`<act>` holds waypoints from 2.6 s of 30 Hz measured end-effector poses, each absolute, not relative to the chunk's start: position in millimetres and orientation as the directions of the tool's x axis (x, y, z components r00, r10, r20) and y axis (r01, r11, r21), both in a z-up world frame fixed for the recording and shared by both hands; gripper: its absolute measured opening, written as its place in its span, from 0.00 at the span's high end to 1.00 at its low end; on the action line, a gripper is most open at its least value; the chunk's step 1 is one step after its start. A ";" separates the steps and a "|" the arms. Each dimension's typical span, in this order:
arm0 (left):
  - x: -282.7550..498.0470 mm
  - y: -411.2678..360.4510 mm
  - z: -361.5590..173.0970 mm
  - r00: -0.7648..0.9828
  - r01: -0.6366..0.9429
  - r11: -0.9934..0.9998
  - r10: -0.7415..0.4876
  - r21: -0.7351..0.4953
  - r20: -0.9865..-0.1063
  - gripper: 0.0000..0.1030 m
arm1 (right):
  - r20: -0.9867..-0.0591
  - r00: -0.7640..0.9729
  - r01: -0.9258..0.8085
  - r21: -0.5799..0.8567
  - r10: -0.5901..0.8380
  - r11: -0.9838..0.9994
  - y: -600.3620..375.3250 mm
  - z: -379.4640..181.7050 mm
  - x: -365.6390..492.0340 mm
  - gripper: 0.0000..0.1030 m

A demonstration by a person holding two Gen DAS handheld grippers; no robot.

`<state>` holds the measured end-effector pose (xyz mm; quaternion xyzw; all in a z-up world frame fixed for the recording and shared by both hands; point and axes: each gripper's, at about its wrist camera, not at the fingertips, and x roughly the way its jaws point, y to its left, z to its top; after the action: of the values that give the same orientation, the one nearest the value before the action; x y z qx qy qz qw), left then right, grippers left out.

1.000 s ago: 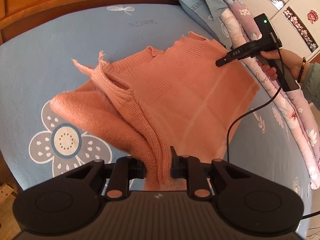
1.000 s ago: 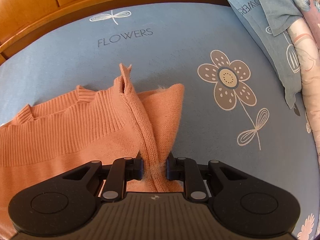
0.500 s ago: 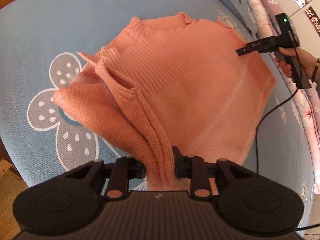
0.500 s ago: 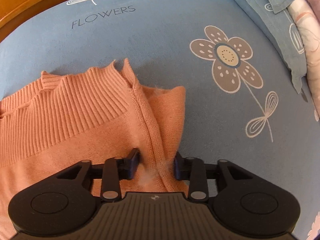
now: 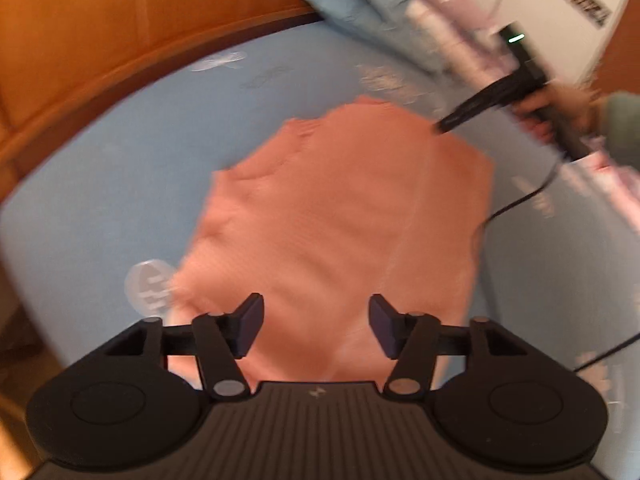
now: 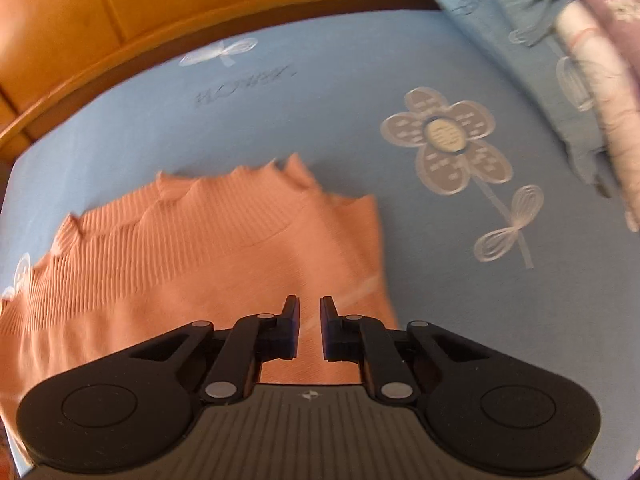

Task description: Fold clothes

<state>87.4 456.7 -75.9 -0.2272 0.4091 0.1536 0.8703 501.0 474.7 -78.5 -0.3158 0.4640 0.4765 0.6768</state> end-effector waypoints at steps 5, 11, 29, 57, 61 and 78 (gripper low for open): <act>100.4 472.4 -136.8 0.561 -0.510 0.805 0.043 -0.304 -0.827 0.45 | -0.932 0.185 -0.896 -0.029 0.313 0.444 479.6 -116.3 521.2 0.91; 83.9 490.7 -155.2 0.588 -0.543 0.734 -0.014 -0.408 -0.809 0.46 | -0.924 0.118 -0.832 0.108 0.364 0.544 468.1 -117.1 541.5 0.91; 92.4 452.9 -118.8 0.597 -0.442 0.834 -0.001 -0.331 -0.802 0.43 | -0.900 0.154 -0.791 0.134 0.407 0.597 416.4 -82.1 525.6 0.76; 82.2 430.7 -129.5 0.609 -0.452 0.800 -0.047 -0.395 -0.792 0.40 | -0.867 0.119 -0.803 0.202 0.483 0.560 380.2 -86.9 460.2 0.77; 76.6 424.9 -155.9 0.593 -0.430 0.797 -0.104 -0.424 -0.798 0.40 | -0.851 -0.056 -0.856 0.310 0.522 0.414 380.2 -96.8 385.3 0.77; 83.1 487.2 -141.9 0.597 -0.564 0.753 0.087 -0.340 -0.798 0.40 | -0.809 -0.352 -0.927 0.371 0.471 -0.056 344.2 -107.5 180.5 0.78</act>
<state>83.1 487.2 -141.9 -0.2938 0.4056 0.1927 0.8438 180.5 344.2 -107.5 -0.2488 0.4581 0.6827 0.5119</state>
